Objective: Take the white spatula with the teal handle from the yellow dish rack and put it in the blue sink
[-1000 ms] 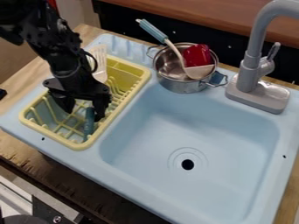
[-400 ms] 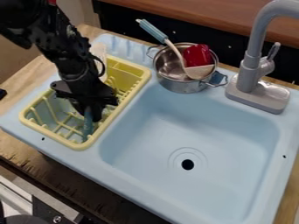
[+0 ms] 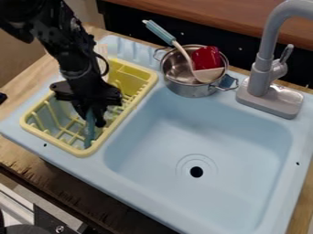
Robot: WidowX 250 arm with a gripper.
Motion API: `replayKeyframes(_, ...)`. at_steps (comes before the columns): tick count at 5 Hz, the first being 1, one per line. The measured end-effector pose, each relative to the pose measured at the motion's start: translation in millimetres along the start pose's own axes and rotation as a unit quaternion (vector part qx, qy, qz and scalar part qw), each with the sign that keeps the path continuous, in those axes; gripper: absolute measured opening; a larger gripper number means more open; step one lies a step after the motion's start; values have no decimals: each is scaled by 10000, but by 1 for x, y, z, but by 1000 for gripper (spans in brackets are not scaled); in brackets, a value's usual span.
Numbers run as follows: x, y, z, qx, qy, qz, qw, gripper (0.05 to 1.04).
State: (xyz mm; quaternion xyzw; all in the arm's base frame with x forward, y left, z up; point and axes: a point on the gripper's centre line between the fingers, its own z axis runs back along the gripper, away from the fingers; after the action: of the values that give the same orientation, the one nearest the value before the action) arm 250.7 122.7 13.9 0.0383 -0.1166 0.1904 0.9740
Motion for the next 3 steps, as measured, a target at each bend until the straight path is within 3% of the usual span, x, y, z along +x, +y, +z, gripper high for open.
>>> replayKeyframes(2, 12, -3, 30, 14, 21, 534, 9986, 232)
replayKeyframes(3, 17, -6, 54, -36, 192, 912, 9956, 232)
